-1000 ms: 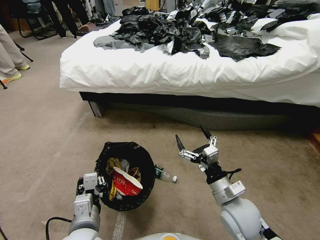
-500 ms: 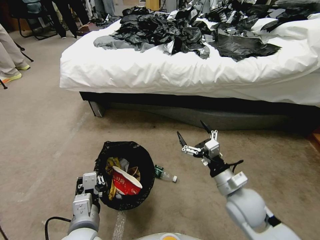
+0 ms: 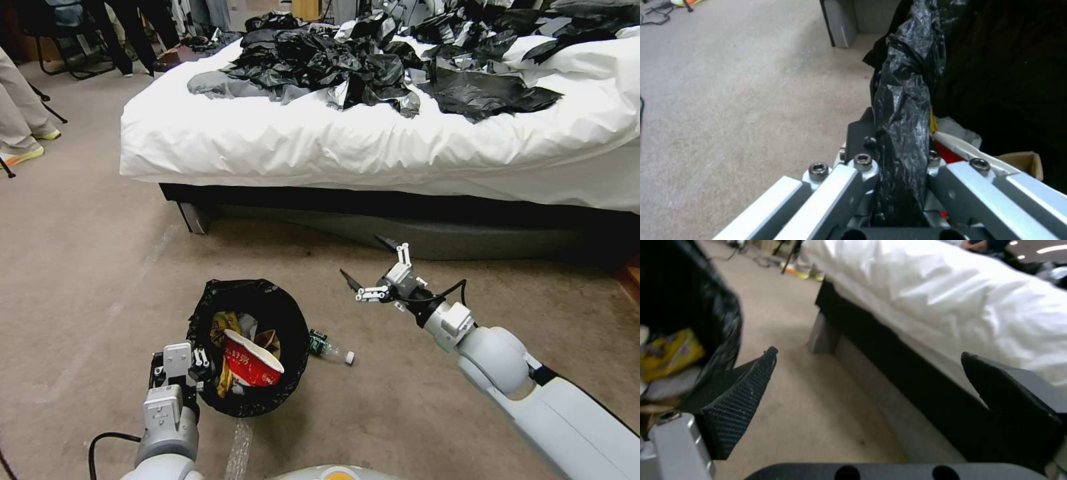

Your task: Pick up the trash bin, then pick up the garbage from the floor and place it into the trash bin.

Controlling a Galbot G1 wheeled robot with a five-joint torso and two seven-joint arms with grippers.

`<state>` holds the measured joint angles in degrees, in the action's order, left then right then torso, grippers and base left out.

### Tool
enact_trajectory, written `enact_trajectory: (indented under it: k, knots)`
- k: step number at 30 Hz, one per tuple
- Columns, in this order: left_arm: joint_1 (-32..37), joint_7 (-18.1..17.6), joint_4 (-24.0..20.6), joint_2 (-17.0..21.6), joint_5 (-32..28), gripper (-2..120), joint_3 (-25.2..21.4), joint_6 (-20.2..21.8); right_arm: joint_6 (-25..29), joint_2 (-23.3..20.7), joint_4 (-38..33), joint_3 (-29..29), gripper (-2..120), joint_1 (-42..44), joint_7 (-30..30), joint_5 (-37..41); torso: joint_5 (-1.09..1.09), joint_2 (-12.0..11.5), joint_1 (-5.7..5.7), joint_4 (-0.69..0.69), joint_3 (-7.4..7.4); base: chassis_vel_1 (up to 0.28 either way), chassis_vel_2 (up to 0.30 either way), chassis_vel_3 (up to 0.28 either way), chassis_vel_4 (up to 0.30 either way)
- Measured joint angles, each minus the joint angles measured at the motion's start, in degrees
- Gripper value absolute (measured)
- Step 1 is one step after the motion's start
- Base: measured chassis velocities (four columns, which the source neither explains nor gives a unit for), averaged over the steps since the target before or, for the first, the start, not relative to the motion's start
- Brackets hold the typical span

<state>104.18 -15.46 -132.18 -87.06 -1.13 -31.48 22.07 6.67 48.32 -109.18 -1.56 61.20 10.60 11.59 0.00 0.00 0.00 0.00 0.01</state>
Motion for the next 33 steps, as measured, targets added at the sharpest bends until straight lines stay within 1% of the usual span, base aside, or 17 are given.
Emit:
enact_trajectory:
  k: [4,6,8,10,12,30,33]
  knots:
    - [-0.26,0.0,0.0,0.01,0.01,1,0.06,0.07,-0.24,-1.33,2.29,3.14,100,-1.42,1.22,-2.04,0.0,0.0,0.0,0.0,0.0,0.0,0.0,0.0,0.0]
    - [-0.26,0.0,0.0,0.01,0.02,1,0.06,0.07,-0.23,-1.4,2.39,3.29,100,-1.46,1.25,-2.12,0.0,0.0,0.0,0.0,0.0,0.0,0.0,0.0,0.0]
    - [-0.09,0.0,-0.09,-0.02,0.11,1,0.16,0.08,-0.18,-1.9,4.07,5.26,100,-1.9,1.71,-3.4,0.0,0.0,0.0,0.0,-0.01,0.0,0.0,0.0,0.0]
    - [-0.02,0.0,-0.13,-0.03,0.13,1,0.18,0.08,-0.13,-1.9,4.47,5.56,100,-1.97,1.8,-3.64,0.0,0.0,0.0,0.0,-0.01,0.0,0.0,0.0,0.0]
    - [0.28,0.0,-0.43,-0.04,0.26,1,0.24,0.08,0.12,-1.77,6.17,7.04,100,-2.29,2.13,-4.59,0.0,0.0,0.0,0.0,-0.01,0.0,0.0,0.0,0.0]
    - [0.59,-0.01,-1.11,0.21,0.26,1,-0.04,0.1,0.61,0.17,12.55,11.83,100,-4.46,2.52,-6.64,0.0,0.0,0.0,0.01,-0.01,0.0,0.0,0.0,0.0]
    - [0.35,-0.01,-1.21,0.22,0.16,1,-0.16,0.24,0.62,0.87,14.37,13.62,100,-5.79,2.82,-6.74,0.0,0.0,0.0,0.0,-0.01,0.0,0.0,0.0,0.0]
